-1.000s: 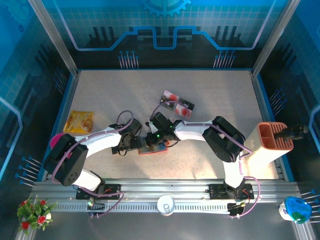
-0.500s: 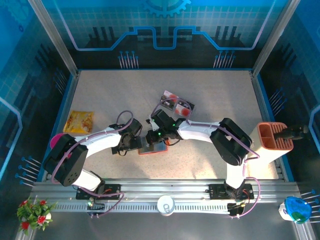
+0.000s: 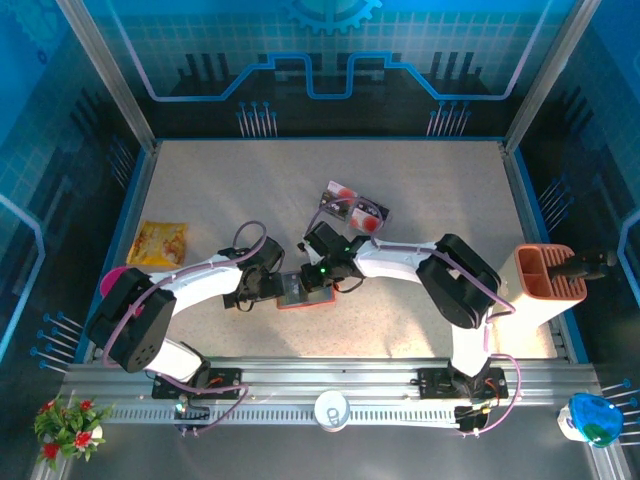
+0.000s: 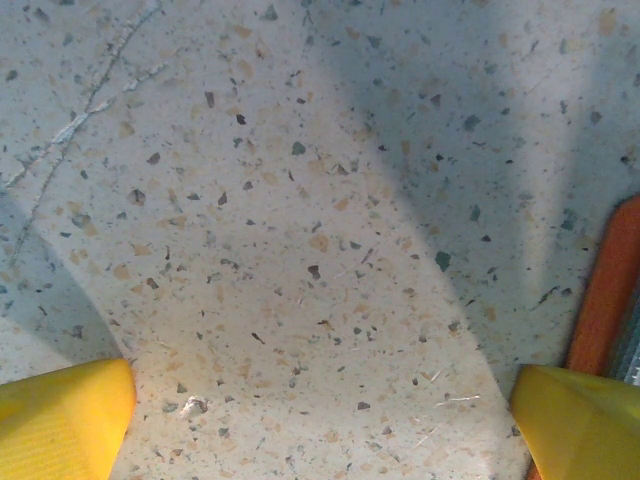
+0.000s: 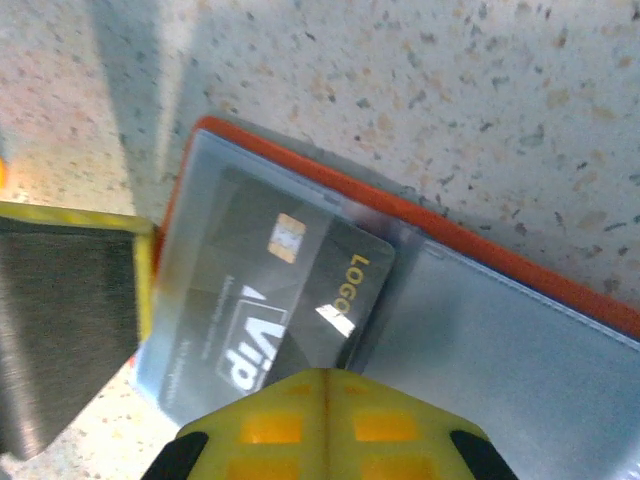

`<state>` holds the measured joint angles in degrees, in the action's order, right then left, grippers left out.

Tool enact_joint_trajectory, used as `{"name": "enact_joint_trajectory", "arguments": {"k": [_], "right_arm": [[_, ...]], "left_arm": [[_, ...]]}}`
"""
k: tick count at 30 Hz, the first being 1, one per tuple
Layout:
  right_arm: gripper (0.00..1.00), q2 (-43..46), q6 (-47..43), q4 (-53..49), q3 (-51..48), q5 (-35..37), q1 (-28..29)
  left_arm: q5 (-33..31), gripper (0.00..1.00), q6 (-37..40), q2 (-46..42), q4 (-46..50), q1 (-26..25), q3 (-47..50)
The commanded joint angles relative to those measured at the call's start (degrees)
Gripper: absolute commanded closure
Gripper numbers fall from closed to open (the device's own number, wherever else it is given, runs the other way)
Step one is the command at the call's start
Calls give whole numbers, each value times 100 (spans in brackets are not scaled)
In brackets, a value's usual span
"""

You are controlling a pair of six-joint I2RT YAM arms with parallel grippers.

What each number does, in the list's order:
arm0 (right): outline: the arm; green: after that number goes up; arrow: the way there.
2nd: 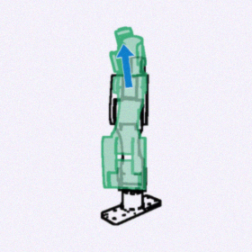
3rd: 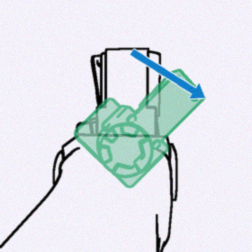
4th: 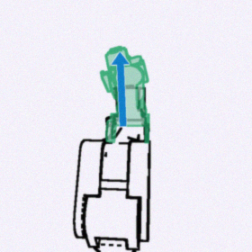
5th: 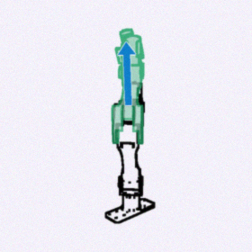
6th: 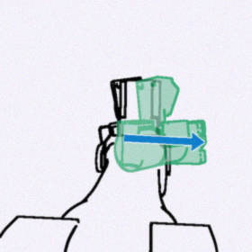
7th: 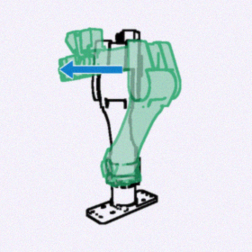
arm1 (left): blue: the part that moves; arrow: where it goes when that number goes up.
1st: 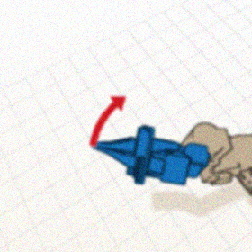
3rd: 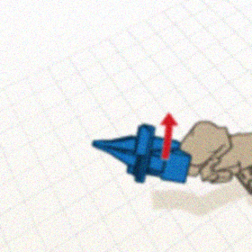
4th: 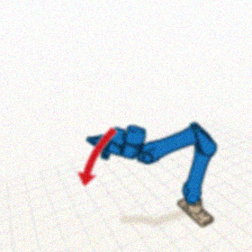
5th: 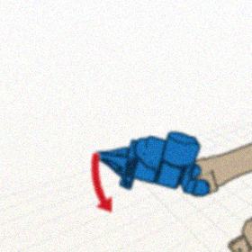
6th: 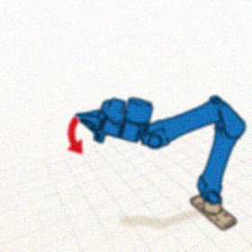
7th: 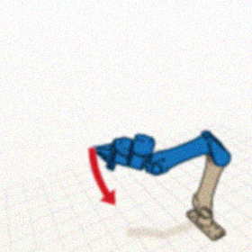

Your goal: Put the credit cards into the card holder

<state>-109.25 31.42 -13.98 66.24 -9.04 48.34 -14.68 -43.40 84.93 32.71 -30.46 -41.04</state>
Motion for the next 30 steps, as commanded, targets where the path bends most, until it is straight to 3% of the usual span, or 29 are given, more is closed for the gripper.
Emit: {"name": "enact_joint_trajectory", "arguments": {"k": [1, 16, 23, 30], "right_arm": [[100, -260, -170, -267, 250, -32, 74], [100, -323, -183, -408, 639, -353, 288], [100, 221, -140, -401, 288, -17, 71], [100, 149, -221, -517, 214, 119, -25]], "left_arm": [[264, 1, 77, 172, -313, 34, 208], [307, 1, 90, 68, -315, 37, 202], [230, 1, 73, -406, -34, 33, 48], [-41, 1, 5, -535, 307, 54, -66]]}}
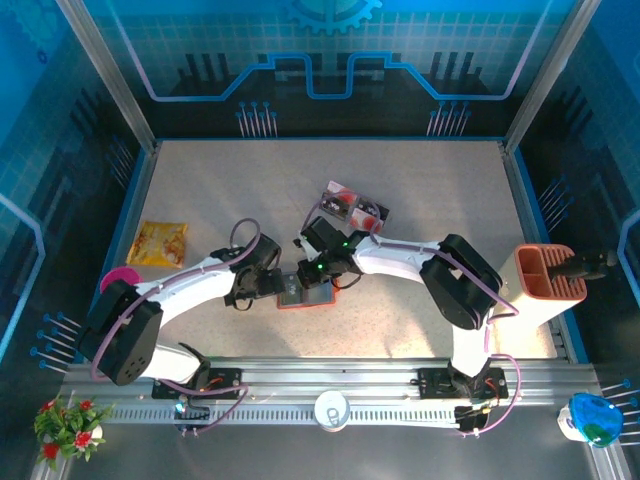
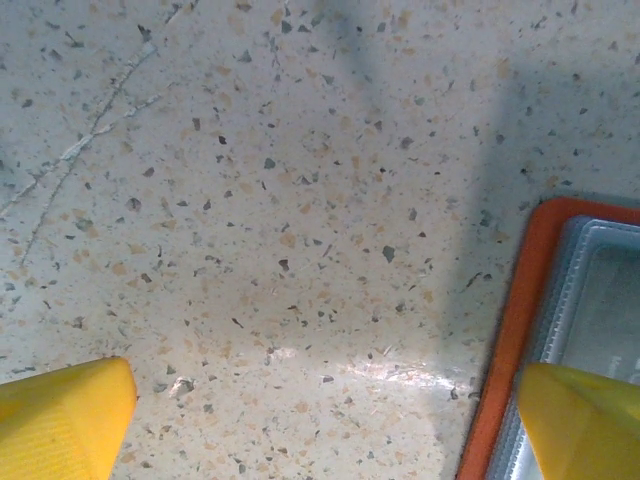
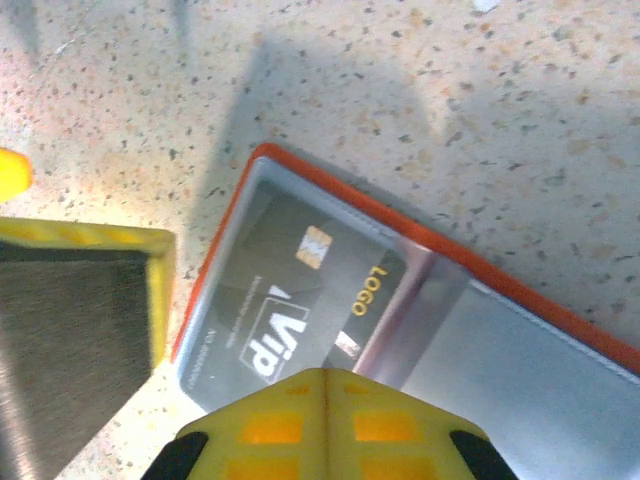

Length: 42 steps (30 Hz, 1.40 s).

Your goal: Put the credit cards into the card holder

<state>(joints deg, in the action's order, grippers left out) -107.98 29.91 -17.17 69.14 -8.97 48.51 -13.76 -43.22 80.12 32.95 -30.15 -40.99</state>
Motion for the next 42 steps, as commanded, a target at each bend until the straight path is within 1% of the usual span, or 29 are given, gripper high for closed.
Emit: {"name": "enact_joint_trajectory", "arguments": {"k": [1, 9, 19, 30, 42], "right_arm": [[100, -15, -68, -195, -77, 110, -38], [100, -214, -64, -142, -77, 89, -29], [100, -503, -126, -206, 177, -69, 73], [100, -644, -151, -321, 350, -157, 228], [100, -555, -113, -467, 298, -98, 352]], "left_arm": [[-152, 1, -10, -16, 304, 28, -75], [-54, 1, 13, 348, 147, 43, 0], [59, 1, 105, 724, -16, 37, -20], [128, 1, 103, 760, -122, 38, 21], [171, 1, 105, 660, -157, 38, 32]]}}
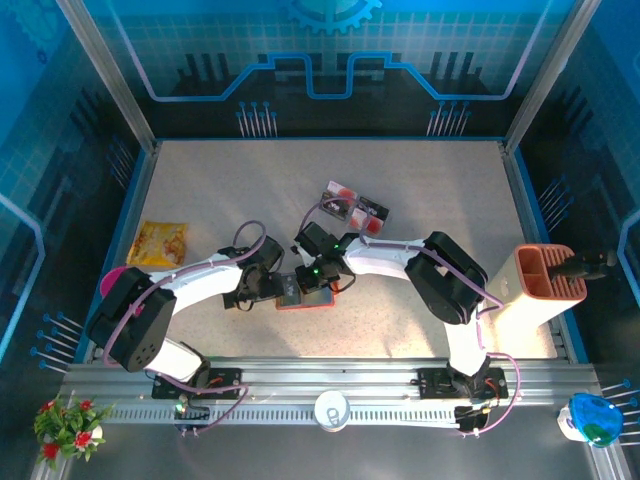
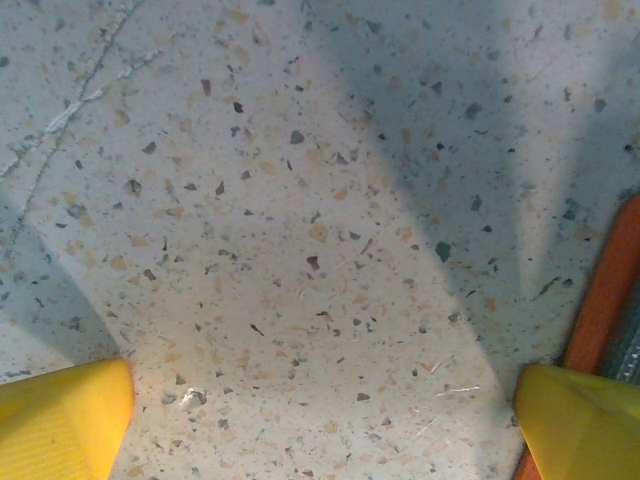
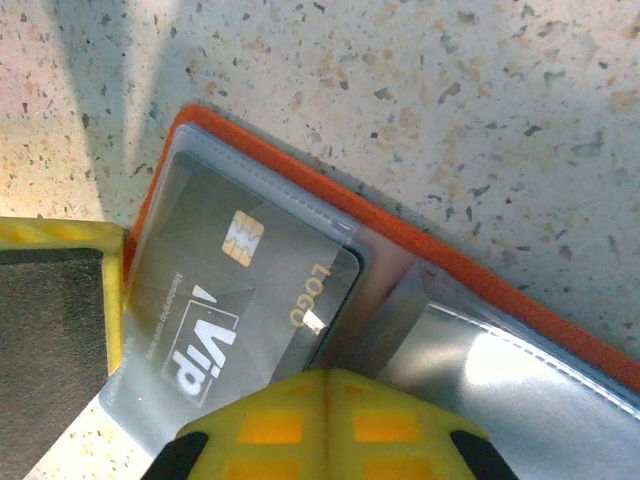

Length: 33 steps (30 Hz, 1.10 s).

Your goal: Put the credit cards into the card holder

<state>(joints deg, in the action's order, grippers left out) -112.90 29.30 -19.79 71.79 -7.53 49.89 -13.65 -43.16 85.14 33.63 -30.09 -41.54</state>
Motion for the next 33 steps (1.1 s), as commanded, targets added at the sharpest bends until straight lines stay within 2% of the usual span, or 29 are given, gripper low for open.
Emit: {"name": "enact_joint_trajectory", "arguments": {"k": [1, 10, 14, 20, 27, 33], "right_arm": [[100, -61, -53, -217, 45, -249, 214], [100, -77, 112, 143, -91, -709, -23], [100, 230, 146, 204, -250, -702, -133], [93, 846, 161, 195, -521, -559, -294], [92, 1296, 77, 219, -1054, -295, -451], [95, 1319, 109, 448, -1348, -292, -477]], "left_arm": [[165, 1, 105, 157, -225, 33, 77], [117, 1, 199, -238, 69, 60, -151], [142, 1, 317, -694, 312, 193, -367], [355, 1, 455, -1241, 391, 362, -679], [1050, 1, 462, -1653, -325, 383, -526], [1549, 1, 315, -1631, -929, 391, -249]]}}
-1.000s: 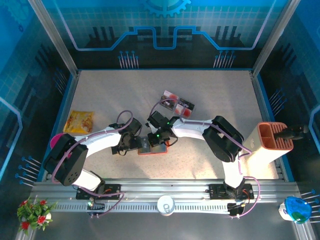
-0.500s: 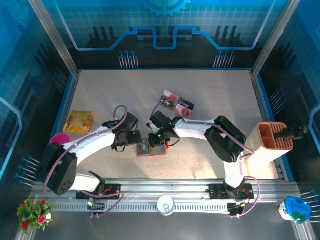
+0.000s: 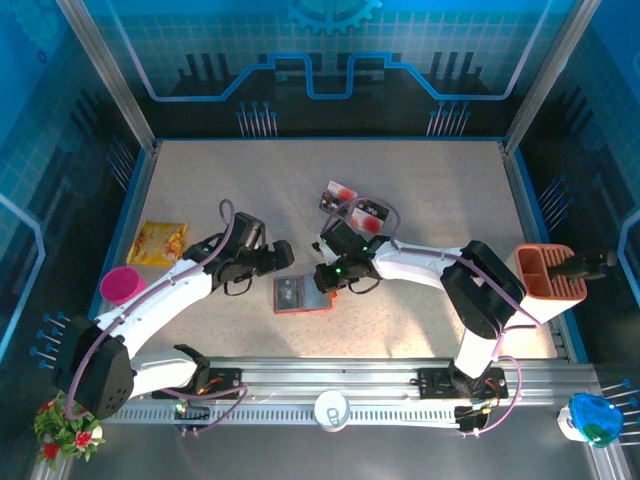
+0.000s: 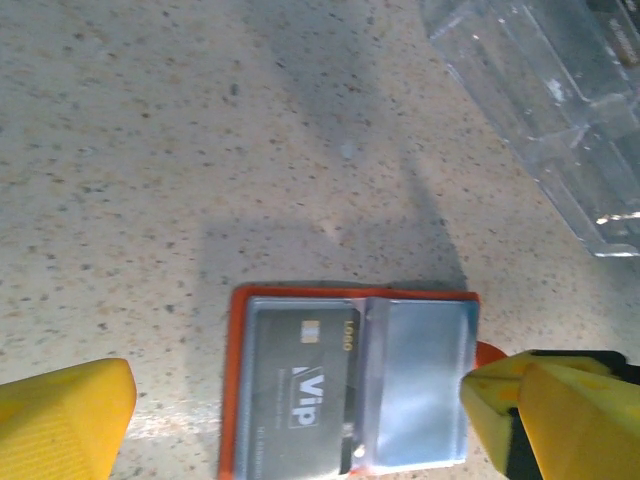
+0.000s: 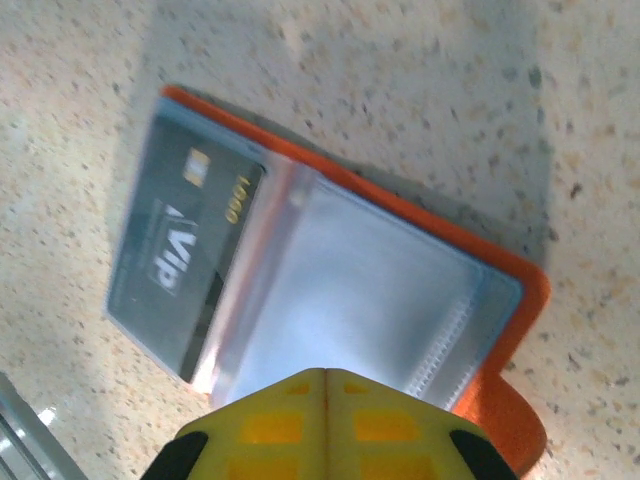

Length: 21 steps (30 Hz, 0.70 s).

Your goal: Put the credit cards into the card holder

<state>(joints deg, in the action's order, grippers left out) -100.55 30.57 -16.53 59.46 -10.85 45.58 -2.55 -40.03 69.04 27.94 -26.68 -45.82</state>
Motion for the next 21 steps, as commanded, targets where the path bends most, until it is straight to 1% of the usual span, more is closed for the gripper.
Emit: {"name": "enact_joint_trajectory", "arguments": {"k": [1, 8, 17, 21], "right_arm": [[96, 75, -7, 164, -139, 31, -45], [100, -45, -36, 258, -192, 72, -46], [100, -346, -179, 271, -468, 197, -129], [100, -342, -160, 336, -649, 241, -173]], "left_arm": [[502, 1, -37, 1, -447, 50, 243], [781, 1, -187, 148, -878, 53, 559], [999, 1, -268, 655, -1242, 40, 705], [1054, 1, -277, 855, -1333, 31, 749]]}}
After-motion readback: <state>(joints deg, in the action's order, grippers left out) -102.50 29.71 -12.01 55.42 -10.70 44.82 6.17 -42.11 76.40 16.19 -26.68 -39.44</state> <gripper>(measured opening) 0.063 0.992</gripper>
